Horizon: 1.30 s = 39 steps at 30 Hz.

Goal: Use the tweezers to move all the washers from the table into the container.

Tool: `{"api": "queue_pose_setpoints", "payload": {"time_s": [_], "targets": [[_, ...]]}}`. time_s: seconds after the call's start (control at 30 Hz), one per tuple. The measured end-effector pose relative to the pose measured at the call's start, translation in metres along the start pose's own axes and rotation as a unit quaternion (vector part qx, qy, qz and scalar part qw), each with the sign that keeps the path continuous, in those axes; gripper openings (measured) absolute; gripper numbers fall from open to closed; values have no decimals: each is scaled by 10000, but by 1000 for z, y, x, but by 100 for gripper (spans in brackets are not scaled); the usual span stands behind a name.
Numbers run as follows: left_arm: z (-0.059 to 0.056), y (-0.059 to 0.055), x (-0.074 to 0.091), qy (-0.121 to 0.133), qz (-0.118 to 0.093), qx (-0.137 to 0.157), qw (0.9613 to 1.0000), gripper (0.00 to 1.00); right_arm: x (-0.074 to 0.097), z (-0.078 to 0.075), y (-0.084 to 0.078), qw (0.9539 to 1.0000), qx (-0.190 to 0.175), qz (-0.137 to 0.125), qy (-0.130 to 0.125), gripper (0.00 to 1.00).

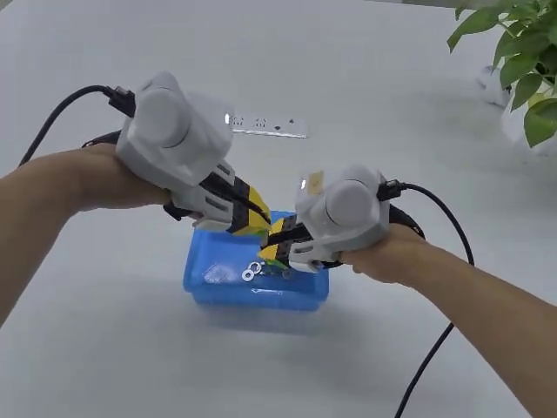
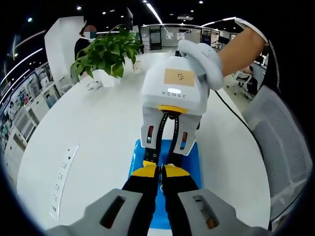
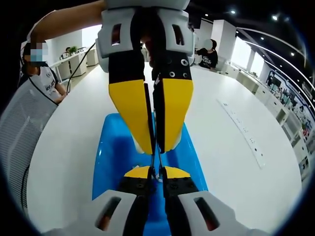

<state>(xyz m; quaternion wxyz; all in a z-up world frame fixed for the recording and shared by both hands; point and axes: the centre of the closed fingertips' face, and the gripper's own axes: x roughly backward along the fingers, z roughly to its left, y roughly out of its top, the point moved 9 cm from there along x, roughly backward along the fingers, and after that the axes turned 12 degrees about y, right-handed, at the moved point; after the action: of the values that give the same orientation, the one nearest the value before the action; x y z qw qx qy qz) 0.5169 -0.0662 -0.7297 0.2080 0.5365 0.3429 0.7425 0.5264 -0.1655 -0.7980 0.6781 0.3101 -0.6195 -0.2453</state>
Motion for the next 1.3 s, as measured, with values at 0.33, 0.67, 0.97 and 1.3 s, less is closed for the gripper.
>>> {"api": "queue_pose_setpoints", "payload": {"time_s": [0.33, 0.67, 0.97, 1.3], "targets": [[0, 0, -1, -5, 10, -7, 10000, 7, 0, 0, 0, 10000, -1, 6, 0, 11], [-1, 4, 5, 19, 5, -83, 10000, 7, 3, 1, 5, 10000, 67, 0, -27, 11], [-4, 16, 17, 58, -20, -192, 9998, 7, 13, 7, 15, 9998, 145, -78, -79, 10], [-11, 32, 36, 129, -45, -281, 9995, 7, 29, 20, 30, 9994, 240, -198, -170, 10]]}}
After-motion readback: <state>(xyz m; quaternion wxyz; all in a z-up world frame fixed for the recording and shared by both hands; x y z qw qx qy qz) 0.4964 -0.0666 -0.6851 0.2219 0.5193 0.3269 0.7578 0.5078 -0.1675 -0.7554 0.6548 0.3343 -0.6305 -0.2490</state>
